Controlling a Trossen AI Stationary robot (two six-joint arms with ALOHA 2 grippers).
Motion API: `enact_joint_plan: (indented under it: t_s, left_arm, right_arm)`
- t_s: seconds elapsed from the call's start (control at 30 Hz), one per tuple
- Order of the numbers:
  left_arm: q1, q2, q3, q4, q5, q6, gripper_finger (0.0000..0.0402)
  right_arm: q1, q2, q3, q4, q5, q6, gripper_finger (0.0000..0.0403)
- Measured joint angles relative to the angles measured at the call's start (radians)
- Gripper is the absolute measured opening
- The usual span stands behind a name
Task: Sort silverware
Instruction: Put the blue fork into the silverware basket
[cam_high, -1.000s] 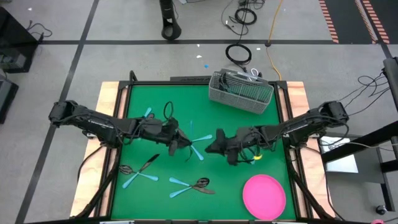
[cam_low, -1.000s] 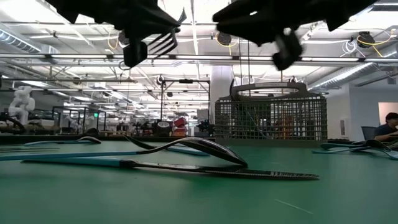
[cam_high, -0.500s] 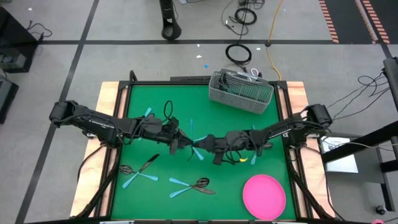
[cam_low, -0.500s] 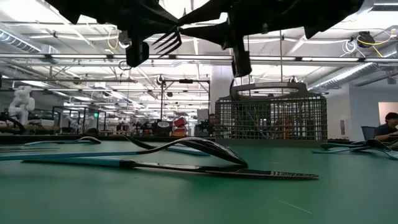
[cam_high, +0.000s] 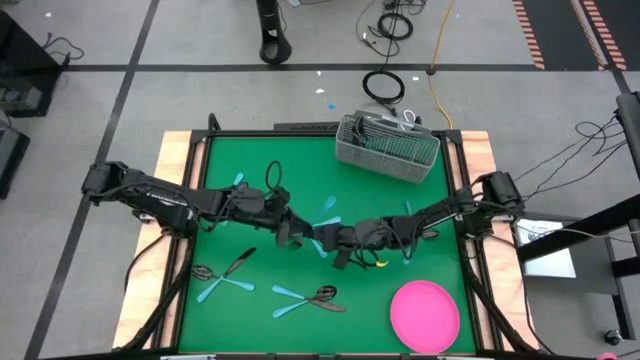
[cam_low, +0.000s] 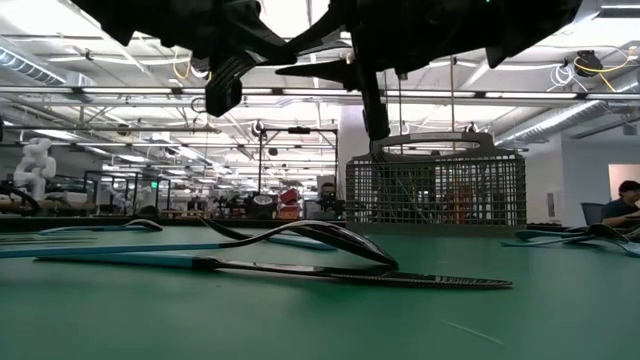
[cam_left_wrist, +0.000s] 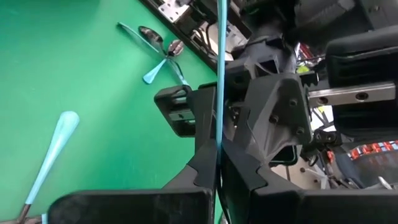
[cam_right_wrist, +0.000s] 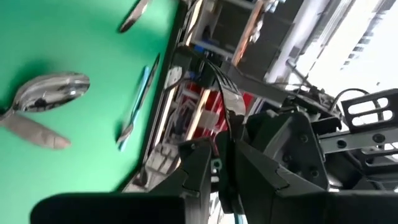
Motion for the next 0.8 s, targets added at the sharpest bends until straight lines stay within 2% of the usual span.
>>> enact_joint_plan:
  t_s: [0.23,0.4,0.63,0.8]
  left_arm:
    - [0.01,0.0,0.0,0.011,0.006,-0.003,0.0019]
    - [0.01,0.0,0.0,0.038,0.018,-0.029,0.0019]
    - [0.01,-0.003,0.002,0.082,-0.006,-0.054,0.0019]
    - [0.016,-0.004,0.002,0.121,-0.009,-0.05,0.0019]
  right_arm:
    - [0.006,0.0,-0.001,0.019,0.03,0.009,0.0059]
    - [0.009,0.0,-0.002,0.04,0.048,-0.033,0.0059]
    - [0.033,0.0,-0.005,0.131,0.144,-0.117,0.0059]
    - [0.039,0.0,-0.005,0.174,0.152,-0.144,0.0059]
